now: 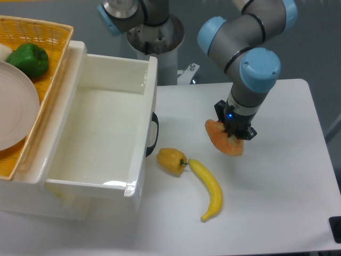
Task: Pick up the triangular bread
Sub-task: 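Hold the bread slice raised above the table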
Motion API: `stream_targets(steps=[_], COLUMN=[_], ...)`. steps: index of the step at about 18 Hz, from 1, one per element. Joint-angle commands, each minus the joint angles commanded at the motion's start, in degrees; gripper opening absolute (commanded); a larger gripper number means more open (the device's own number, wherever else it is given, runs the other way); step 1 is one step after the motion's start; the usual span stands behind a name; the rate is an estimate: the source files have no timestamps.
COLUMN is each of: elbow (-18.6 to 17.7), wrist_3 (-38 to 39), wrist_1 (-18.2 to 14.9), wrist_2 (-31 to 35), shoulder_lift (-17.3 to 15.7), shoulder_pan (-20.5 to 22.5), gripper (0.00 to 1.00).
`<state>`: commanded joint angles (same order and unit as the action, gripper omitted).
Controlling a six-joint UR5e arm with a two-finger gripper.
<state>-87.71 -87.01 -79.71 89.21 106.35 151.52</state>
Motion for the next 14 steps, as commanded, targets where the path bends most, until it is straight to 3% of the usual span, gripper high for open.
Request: stream_targets(steps=[14], elbow=[-0.4], wrist_3=[-1.0], wrist_1=[0.0], wrist_2=[0.2], shoulder_lift=[0.0], shoulder_pan=[0.4], gripper=[0.1])
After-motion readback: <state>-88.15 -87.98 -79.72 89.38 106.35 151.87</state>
